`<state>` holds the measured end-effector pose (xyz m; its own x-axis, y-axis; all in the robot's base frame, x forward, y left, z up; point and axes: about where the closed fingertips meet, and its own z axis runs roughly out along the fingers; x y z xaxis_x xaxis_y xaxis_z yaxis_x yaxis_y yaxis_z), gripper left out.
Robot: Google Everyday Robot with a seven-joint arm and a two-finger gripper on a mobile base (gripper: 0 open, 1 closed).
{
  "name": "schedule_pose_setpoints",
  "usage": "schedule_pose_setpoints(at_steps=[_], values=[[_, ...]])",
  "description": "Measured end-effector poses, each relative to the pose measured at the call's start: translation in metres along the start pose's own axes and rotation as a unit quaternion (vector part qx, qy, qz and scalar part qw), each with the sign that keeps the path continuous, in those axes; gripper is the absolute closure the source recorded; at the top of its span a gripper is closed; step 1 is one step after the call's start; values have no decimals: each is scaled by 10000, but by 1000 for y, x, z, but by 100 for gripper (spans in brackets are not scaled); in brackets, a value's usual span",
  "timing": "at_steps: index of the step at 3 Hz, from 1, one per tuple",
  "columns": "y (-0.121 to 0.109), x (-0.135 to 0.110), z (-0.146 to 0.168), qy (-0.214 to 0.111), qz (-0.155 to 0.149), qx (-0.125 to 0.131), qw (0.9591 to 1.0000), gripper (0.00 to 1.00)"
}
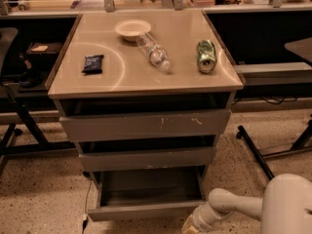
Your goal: Close bottom drawer
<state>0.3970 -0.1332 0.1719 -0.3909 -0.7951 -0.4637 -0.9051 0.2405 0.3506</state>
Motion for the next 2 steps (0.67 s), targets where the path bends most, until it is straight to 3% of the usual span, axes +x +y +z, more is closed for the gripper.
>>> schedule_pose_setpoints(at_steps=[2], values=[[-35,2,-7,-305,356,709,9964,100]])
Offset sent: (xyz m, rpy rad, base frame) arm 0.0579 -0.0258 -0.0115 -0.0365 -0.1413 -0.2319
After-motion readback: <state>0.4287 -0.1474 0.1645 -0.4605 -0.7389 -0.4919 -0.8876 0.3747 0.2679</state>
